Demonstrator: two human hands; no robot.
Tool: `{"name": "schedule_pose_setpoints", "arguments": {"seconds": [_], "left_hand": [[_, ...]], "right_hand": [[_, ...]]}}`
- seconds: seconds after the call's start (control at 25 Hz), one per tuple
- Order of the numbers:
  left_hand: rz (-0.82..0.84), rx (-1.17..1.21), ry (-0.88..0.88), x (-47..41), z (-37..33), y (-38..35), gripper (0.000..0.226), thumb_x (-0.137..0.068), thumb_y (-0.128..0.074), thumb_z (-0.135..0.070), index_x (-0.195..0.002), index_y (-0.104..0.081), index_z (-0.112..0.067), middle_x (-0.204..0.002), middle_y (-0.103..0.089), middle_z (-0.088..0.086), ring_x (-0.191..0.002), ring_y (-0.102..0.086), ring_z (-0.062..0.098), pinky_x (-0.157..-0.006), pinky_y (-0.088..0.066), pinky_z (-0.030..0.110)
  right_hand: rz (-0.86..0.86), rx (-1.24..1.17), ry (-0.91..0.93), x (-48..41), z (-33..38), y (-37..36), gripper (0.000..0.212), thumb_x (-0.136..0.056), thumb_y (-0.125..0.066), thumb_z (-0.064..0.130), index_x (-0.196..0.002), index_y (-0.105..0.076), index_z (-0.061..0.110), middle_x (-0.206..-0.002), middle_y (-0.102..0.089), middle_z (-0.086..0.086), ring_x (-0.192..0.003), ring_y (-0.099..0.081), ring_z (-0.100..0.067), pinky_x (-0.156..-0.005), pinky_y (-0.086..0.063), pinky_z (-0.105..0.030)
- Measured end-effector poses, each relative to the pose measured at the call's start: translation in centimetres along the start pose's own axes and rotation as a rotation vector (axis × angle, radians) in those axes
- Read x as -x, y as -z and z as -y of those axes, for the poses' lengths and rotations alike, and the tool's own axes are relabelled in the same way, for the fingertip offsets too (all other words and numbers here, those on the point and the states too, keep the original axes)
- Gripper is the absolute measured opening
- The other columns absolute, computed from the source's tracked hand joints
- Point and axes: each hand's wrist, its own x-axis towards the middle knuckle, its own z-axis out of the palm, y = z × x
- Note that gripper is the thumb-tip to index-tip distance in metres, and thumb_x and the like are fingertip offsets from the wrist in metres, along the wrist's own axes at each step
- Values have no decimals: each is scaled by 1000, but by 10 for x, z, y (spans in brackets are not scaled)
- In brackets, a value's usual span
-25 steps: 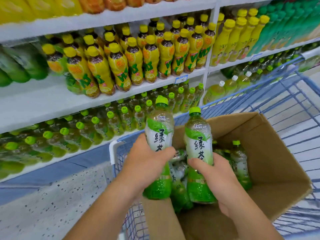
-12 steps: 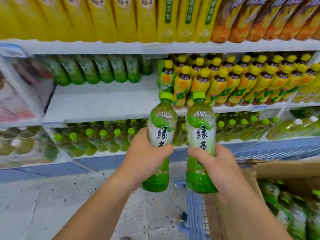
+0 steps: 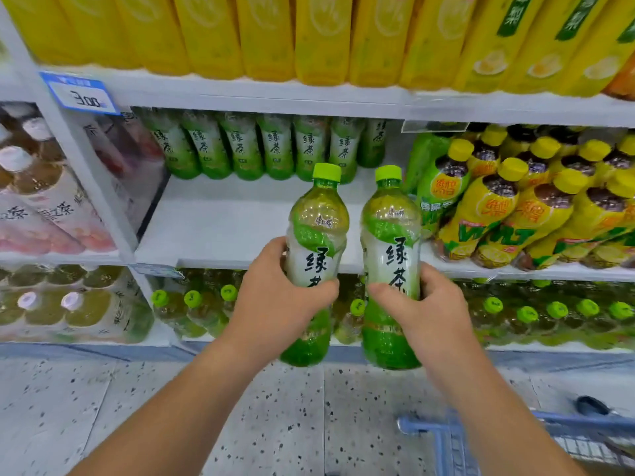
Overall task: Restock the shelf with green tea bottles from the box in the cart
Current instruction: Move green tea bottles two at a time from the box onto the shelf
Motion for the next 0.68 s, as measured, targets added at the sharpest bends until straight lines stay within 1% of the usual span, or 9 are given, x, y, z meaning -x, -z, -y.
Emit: {"name": "schedule_pose_setpoints", "arguments": {"seconds": [0.16, 0.2, 0.24, 0.32, 0.36, 0.44, 0.52, 0.6, 0.68], "left_hand": [[-46, 8, -58, -53, 12, 3, 38, -71, -86, -21, -100, -62, -31, -85, -73, -8, -75, -71, 8, -64, -62, 33], [-64, 10, -75, -67, 15, 4, 40, -71, -86, -22, -101, -62, -32, -86, -73, -9, -75, -71, 7, -64, -62, 33], [-85, 5, -87, -80, 18, 7, 41, -71, -86, -23, -102, -61, -32, -87, -73, -10, -74, -70, 4, -64, -62, 30], [-98, -18, -115, -106, 23, 12, 45, -71, -86, -24, -106, -60, -32, -89, -73, -12, -74, -69, 0, -62, -59, 21], [-93, -24, -129, -118, 26, 13, 45, -72, -86, -23, -107, -59, -31, -89, -72, -11, -73, -69, -1, -60, -57, 18], [-81, -41, -177, -139, 31, 13, 46, -73, -86, -20, -108, -58, -29, -91, -71, -11, -74, -68, -1, -58, -54, 15], [-86, -59, -255, -156, 36, 11, 51, -72, -86, -20, -112, -56, -28, -96, -68, -12, -81, -66, -1, -64, -53, 16], [-79, -49, -332, -168, 39, 6, 56, -72, -87, -20, -113, -50, -30, -98, -64, -15, -86, -63, -4, -69, -51, 17], [-56, -14, -411, -180, 44, -1, 59, -74, -87, -16, -113, -45, -33, -97, -60, -20, -85, -60, -14, -69, -48, 7]], "right_hand": [[-28, 10, 11, -53, -6, -16, 15, -80, -78, 21, -88, -69, 29, -77, -74, 17, -68, -69, -4, -63, -57, -29], [-40, 16, 7, -65, -8, -19, 15, -80, -78, 20, -88, -68, 29, -76, -73, 19, -67, -70, -4, -63, -57, -30], [-55, 26, 7, -78, -9, -22, 15, -79, -78, 20, -87, -68, 28, -75, -73, 19, -67, -70, -6, -63, -57, -29], [-104, 59, 20, -103, -13, -30, 16, -77, -78, 19, -88, -67, 24, -73, -73, 14, -70, -70, -8, -63, -55, -28], [-128, 74, 32, -113, -15, -33, 19, -75, -77, 18, -90, -67, 24, -74, -73, 10, -72, -70, -8, -63, -55, -27], [-170, 76, 67, -129, -18, -41, 26, -73, -76, 16, -95, -64, 24, -81, -72, 10, -75, -68, -6, -64, -54, -26], [-213, 41, 92, -143, -21, -49, 35, -70, -77, 17, -100, -62, 24, -88, -71, 9, -80, -68, -8, -67, -54, -27], [-262, -18, 112, -156, -23, -56, 44, -64, -78, 22, -106, -62, 24, -93, -72, 7, -86, -70, -12, -75, -57, -31], [-307, -78, 147, -169, -26, -58, 44, -67, -78, 17, -106, -60, 25, -96, -73, 5, -87, -70, -12, -78, -58, -33]]}}
